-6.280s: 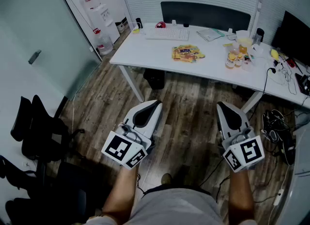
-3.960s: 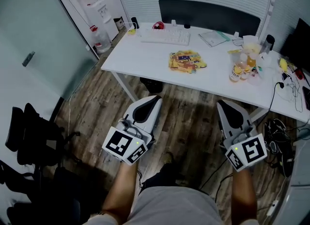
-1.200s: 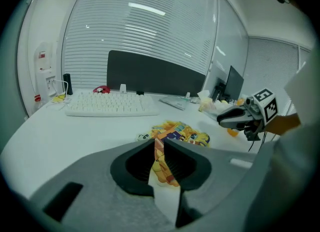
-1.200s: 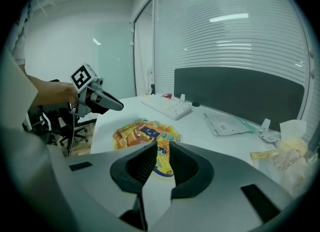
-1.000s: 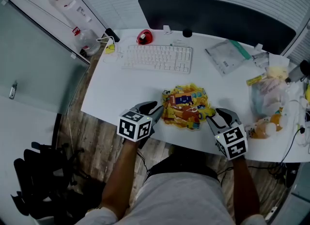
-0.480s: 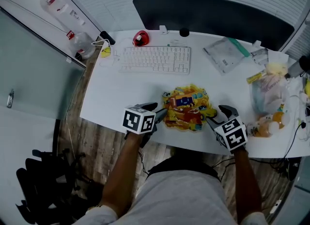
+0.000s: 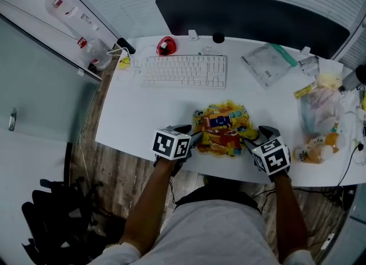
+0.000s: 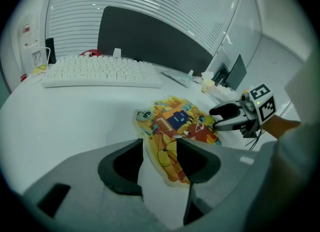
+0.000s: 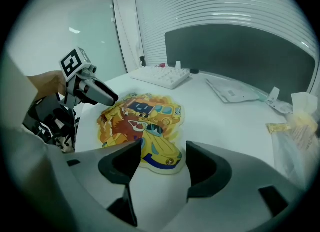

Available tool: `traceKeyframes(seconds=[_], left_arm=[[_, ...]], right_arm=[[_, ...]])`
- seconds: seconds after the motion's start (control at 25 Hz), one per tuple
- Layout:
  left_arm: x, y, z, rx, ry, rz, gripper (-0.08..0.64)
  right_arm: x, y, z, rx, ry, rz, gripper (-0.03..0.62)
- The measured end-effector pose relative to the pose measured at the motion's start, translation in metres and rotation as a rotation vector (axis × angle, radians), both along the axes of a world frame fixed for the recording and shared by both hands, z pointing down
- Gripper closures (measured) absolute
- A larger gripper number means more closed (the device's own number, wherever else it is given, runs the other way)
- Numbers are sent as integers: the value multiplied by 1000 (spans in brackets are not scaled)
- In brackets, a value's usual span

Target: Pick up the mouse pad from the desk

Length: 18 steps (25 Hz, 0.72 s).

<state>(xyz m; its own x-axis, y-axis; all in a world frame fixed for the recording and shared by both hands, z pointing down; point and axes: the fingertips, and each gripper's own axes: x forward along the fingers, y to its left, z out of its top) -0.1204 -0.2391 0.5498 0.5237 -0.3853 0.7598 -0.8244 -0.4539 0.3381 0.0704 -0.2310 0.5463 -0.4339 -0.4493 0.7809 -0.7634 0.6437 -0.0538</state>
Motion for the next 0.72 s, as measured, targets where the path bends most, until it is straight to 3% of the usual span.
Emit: traceKeyframes(seconds=[0.32,0.6,0.72], left_arm=[[2,1,1,16,9,-13,342],[2,-1,-3,5,84,-31,342],[1,1,-1,11,62,-21,342]], right_arm=[[-7,0,-2,2,-51,50,348],[-17,2,-3,1,-78,48,350],[-20,3,-5,-10,-114,53,350]])
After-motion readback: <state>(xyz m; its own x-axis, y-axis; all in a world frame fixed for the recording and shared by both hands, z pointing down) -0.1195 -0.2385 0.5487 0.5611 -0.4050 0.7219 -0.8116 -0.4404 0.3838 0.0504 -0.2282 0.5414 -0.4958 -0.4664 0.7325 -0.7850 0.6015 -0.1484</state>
